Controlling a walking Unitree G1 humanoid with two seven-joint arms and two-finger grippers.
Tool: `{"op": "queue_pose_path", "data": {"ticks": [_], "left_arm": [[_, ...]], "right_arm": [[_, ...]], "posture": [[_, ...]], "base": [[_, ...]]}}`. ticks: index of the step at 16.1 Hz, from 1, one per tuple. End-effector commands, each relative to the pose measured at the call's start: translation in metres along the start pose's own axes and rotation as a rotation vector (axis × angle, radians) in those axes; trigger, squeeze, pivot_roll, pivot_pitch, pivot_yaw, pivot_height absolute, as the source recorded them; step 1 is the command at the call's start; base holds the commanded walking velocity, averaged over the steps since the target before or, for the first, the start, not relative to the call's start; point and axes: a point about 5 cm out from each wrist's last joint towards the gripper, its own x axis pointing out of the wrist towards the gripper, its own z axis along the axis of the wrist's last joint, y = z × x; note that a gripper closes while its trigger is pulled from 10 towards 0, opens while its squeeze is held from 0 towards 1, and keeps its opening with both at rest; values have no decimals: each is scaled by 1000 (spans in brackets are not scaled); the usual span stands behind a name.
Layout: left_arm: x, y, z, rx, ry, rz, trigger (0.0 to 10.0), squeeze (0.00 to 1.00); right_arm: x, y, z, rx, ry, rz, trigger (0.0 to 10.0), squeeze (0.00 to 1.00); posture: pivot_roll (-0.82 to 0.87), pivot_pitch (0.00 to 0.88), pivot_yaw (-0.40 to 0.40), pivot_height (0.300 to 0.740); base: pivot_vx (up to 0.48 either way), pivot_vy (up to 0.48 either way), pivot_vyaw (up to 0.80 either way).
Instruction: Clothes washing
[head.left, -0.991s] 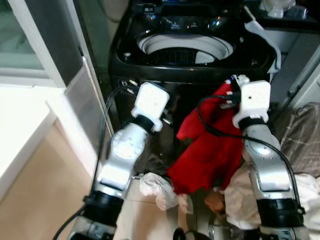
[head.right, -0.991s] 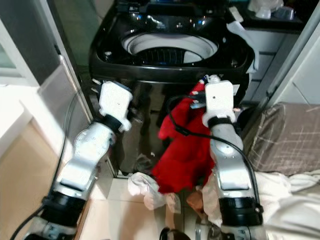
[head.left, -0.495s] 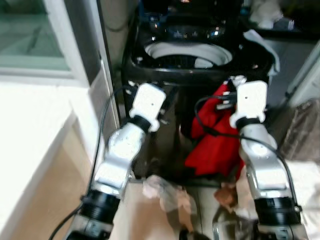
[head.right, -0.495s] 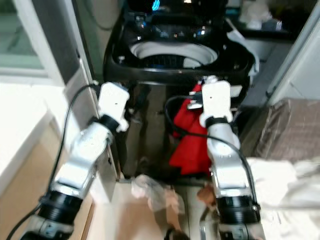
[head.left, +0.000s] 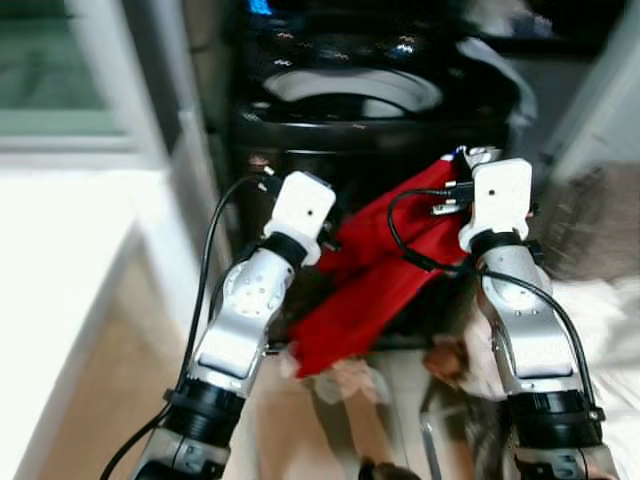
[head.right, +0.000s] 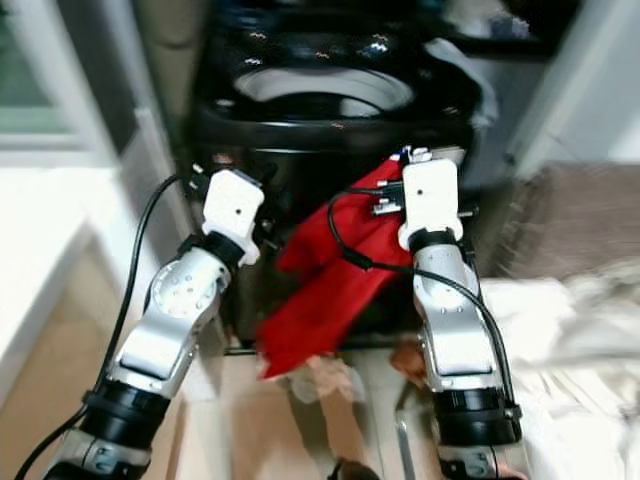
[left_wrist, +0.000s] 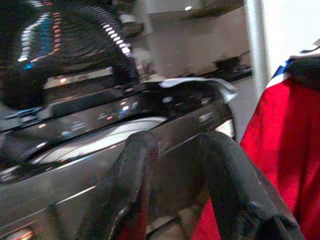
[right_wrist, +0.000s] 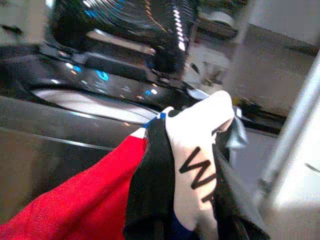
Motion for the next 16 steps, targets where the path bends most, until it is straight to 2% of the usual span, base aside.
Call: {"op": "queue_pose_path", "data": {"ticks": [1, 4, 5, 6, 7, 8, 9, 11, 13, 16], "left_arm": [[3, -1, 1, 13, -4, 2, 10000, 0], [6, -1, 12, 20, -57, 16, 10000, 0], [13, 6, 29, 31, -117, 39, 10000, 0], [15, 8, 35, 40, -137, 45, 10000, 0], [28, 10, 63, 88, -234, 15, 10000, 0], [35, 8, 75, 98, -278, -16, 10000, 0], [38, 6, 79, 105, -288, -32, 10000, 0], [45, 3, 81, 120, -292, -84, 10000, 0], [46, 3, 82, 115, -293, -83, 10000, 0], [48, 12, 90, 25, -312, 36, 10000, 0]], "right_arm": [[1, -3, 5, -13, -29, -12, 10000, 0], [8, -6, 15, -18, -73, -27, 10000, 0], [20, -10, 37, -25, -163, -25, 10000, 0], [24, -10, 45, -29, -194, -21, 10000, 0], [48, -21, 84, -57, -328, -35, 10000, 0], [61, -31, 109, -64, -398, -57, 10000, 0], [69, -36, 123, -74, -431, -69, 10000, 0], [91, -54, 166, -105, -531, -112, 10000, 0], [98, -55, 175, -117, -540, -94, 10000, 0], [114, -57, 205, -129, -578, -37, 10000, 0]], "posture": [[-150, 0, -12, 736], [-150, 0, -11, 736], [-156, 0, -6, 736], [-156, 0, -6, 736], [-152, 0, -1, 736], [-151, 0, 3, 736], [-151, 0, 6, 736], [-151, 0, 13, 736], [-149, 0, 16, 736], [-145, 0, 15, 736]], "base": [[0, 0, 0], [0, 0, 0], [480, 0, 0], [480, 0, 0], [480, 0, 0], [480, 0, 0], [480, 0, 0], [480, 0, 0], [480, 0, 0], [429, 94, 0]]}}
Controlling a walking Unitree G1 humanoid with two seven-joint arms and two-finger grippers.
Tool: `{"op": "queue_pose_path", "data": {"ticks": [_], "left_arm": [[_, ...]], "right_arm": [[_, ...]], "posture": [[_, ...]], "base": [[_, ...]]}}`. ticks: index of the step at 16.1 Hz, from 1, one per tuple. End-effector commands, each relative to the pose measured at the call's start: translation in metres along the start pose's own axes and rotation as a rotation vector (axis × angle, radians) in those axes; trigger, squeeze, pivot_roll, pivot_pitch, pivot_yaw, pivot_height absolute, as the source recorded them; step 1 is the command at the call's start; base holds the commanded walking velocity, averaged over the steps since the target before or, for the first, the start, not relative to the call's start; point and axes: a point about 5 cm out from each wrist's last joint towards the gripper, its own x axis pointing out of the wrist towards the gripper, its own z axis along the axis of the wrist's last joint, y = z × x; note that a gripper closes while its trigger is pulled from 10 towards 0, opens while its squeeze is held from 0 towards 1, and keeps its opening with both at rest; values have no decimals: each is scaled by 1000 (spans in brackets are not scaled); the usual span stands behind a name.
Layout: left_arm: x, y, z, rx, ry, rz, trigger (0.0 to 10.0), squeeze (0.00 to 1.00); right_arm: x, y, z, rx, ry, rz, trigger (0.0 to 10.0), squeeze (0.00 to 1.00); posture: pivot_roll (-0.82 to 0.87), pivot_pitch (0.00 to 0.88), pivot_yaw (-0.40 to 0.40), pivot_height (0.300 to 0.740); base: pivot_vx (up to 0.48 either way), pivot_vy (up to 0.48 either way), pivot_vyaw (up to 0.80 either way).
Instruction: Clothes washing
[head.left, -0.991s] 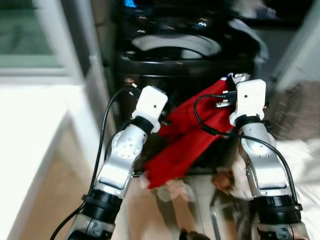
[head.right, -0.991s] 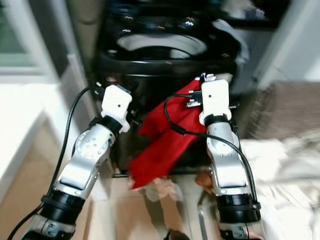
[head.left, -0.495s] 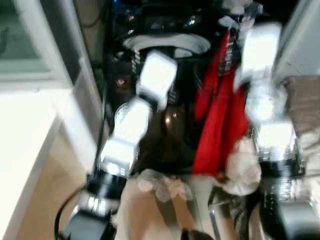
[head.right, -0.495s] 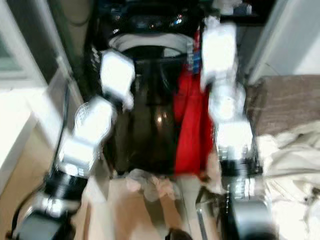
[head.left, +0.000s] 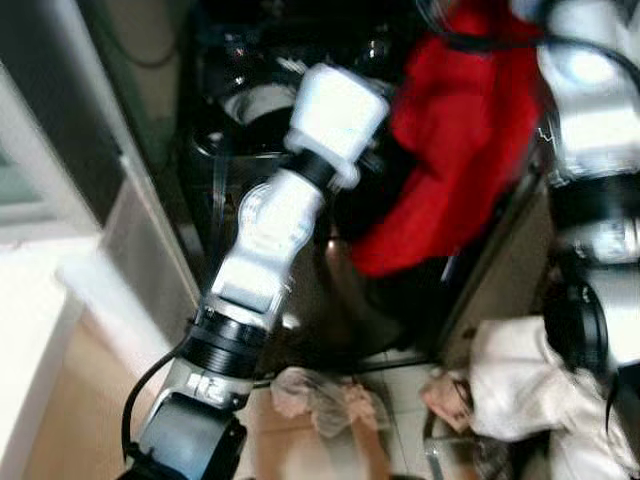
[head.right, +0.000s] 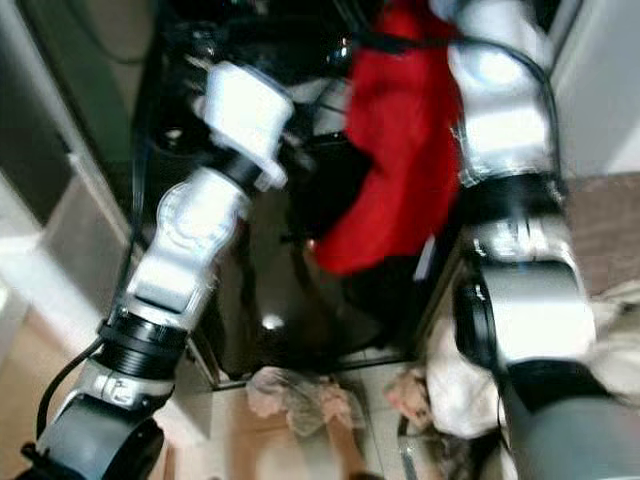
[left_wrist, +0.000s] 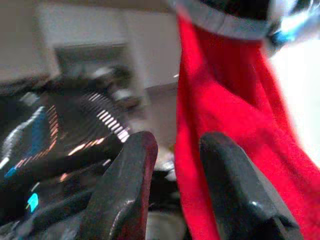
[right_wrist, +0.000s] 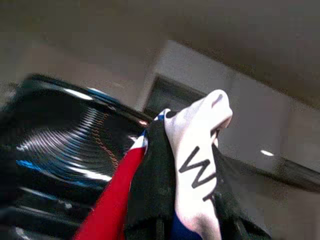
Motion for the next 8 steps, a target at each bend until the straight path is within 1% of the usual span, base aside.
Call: {"op": "queue_pose_path", "data": {"ticks": [1, 2, 3, 5, 6, 7, 8], "left_arm": [[5, -5, 7, -22, -22, 6, 10000, 0], [5, -6, 8, -26, -24, 16, 10000, 0], [5, -6, 7, -4, -21, 8, 10000, 0], [6, -10, 7, 0, -17, -35, 10000, 0], [5, -12, 8, -6, -16, -41, 10000, 0], [4, -12, 8, -5, -18, -41, 10000, 0], [2, -12, 8, -22, -10, -54, 10000, 0]], "right_arm": [[7, -18, 14, -10, -59, -29, 10000, 0], [16, -19, 21, -39, -76, -14, 10000, 0], [23, -23, 26, -76, -82, -19, 10000, 0], [30, -32, 29, -120, -58, -39, 10000, 0], [33, -35, 30, -133, -45, -52, 10000, 0], [35, -35, 31, -152, -31, -59, 10000, 0], [38, -33, 31, -168, -7, -58, 10000, 0]], "posture": [[-145, 0, 12, 736], [-140, 0, 7, 736], [-132, 0, -1, 736], [-124, 0, -7, 736], [-124, 0, -7, 736], [-120, 0, -4, 736], [-117, 0, 3, 736]], "base": [[341, 337, 0], [322, 356, 0], [352, 326, 0], [412, 240, 0], [416, 0, 0], [412, 244, 0], [439, 0, 0]]}}
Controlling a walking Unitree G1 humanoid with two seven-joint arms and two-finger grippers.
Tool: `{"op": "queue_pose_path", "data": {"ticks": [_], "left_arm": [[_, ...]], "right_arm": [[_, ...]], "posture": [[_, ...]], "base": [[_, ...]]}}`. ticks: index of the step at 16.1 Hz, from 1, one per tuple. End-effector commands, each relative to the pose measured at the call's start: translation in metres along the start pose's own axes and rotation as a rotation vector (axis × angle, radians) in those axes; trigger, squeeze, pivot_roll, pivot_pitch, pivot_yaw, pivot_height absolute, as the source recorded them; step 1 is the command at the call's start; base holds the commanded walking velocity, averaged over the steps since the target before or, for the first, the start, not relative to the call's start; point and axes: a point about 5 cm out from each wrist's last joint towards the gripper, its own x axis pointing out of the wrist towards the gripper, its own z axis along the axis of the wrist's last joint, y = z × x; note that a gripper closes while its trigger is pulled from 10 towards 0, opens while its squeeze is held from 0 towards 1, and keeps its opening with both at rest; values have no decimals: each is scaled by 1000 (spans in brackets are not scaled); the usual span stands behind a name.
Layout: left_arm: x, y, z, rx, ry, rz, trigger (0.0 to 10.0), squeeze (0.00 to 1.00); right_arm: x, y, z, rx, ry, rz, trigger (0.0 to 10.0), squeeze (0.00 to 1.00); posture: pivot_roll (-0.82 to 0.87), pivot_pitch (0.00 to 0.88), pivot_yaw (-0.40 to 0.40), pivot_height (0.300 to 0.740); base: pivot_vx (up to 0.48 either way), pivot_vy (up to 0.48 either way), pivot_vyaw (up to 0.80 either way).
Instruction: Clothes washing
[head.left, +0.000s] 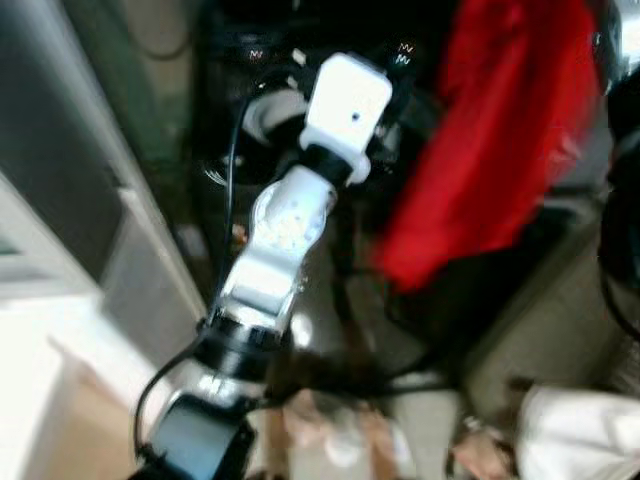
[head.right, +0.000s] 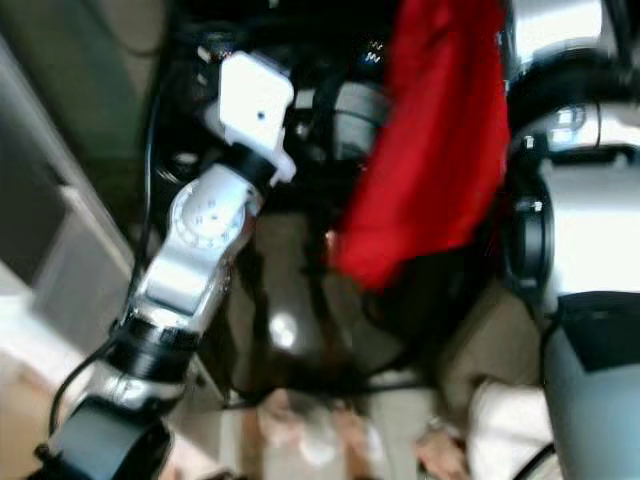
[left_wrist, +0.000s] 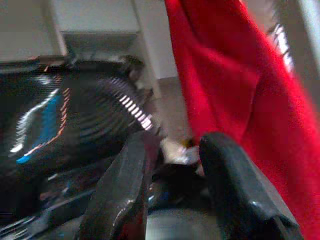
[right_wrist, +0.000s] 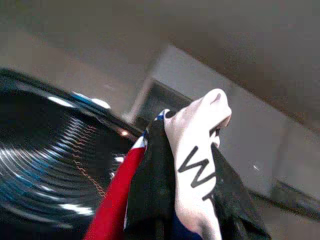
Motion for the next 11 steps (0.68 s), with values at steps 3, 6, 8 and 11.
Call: {"op": "queue_pose_path", "data": {"ticks": [3, 6, 8, 11], "left_arm": [[-15, -4, 16, 34, -34, -153, 10000, 0], [-53, -15, 4, 132, 6, -275, 10000, 0], [-58, -18, 11, 120, -50, -248, 10000, 0], [-67, -39, 21, 56, -114, -271, 10000, 0]], "right_arm": [[2, -3, -4, -84, 57, -21, 10000, 0], [-8, 22, -32, -212, 212, 40, 10000, 0], [-22, 31, -58, -145, 333, 53, 10000, 0], [-60, 59, -108, 21, 574, 94, 10000, 0]], "posture": [[-77, 0, -4, 736], [0, 0, -49, 736], [42, 24, -82, 736], [113, 73, -122, 736]], "base": [[0, 0, 0], [0, 0, 0], [0, 0, 0], [0, 0, 0]]}}
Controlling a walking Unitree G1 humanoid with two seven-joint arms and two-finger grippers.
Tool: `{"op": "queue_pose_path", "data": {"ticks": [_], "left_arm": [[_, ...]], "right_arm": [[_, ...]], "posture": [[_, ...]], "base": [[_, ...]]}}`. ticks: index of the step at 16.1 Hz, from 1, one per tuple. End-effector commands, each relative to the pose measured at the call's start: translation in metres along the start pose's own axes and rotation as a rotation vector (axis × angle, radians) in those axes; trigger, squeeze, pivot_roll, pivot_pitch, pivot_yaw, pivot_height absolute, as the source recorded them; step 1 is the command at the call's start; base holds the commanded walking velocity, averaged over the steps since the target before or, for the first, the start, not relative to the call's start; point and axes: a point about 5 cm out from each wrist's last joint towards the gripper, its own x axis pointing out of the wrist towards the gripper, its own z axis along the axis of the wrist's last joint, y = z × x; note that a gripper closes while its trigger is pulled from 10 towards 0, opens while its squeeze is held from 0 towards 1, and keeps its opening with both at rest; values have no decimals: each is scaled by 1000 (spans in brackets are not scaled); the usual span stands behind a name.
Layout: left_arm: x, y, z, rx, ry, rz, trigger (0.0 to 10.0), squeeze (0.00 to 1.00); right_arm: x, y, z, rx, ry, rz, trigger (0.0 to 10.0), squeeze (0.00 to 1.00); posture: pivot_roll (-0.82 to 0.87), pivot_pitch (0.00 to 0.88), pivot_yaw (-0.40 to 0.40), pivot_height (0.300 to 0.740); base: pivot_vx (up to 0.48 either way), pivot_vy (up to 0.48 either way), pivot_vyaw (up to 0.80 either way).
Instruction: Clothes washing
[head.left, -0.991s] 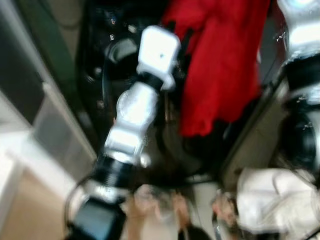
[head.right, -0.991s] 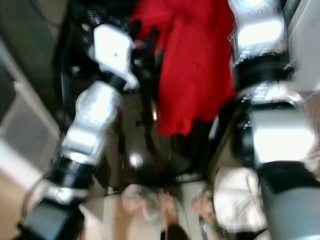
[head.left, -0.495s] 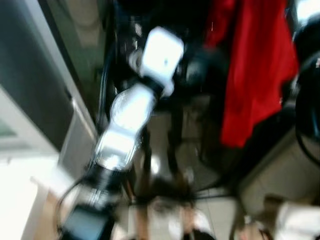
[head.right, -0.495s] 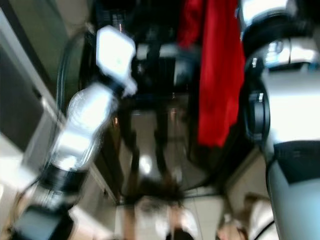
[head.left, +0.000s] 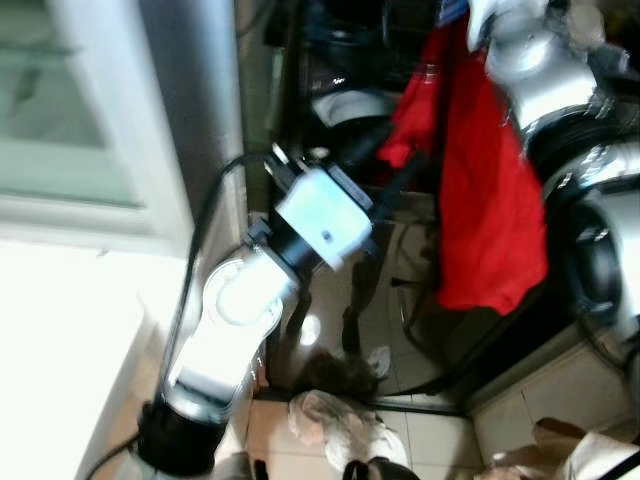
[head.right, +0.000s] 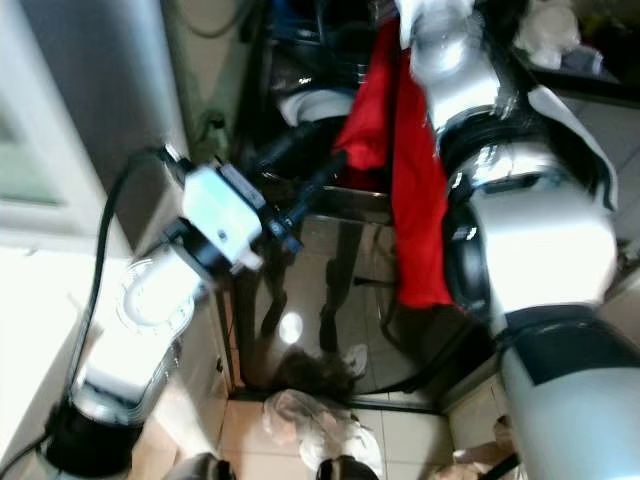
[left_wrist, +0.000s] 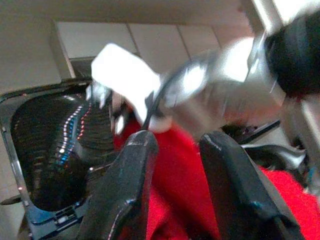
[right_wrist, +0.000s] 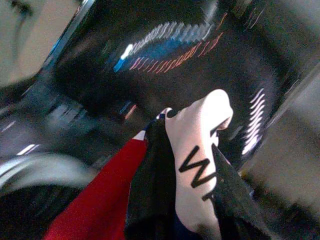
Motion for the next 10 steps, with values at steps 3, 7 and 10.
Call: {"op": "queue_pose_path", "data": {"ticks": [3, 7, 10], "left_arm": [[2, -5, 4, -5, 3, 22, 10000, 0], [-12, 7, 8, 11, 55, 117, 10000, 0], [-14, 10, 11, 25, 84, 161, 10000, 0]], "right_arm": [[-4, -14, -28, 213, 140, -112, 10000, 0], [-11, -21, -58, 409, 272, -227, 10000, 1000], [-18, -10, -77, 669, 368, -239, 10000, 1000]], "posture": [[158, 102, -138, 736], [202, 126, -143, 736], [219, 136, -137, 736]], "base": [[0, 0, 0], [0, 0, 0], [0, 0, 0]]}}
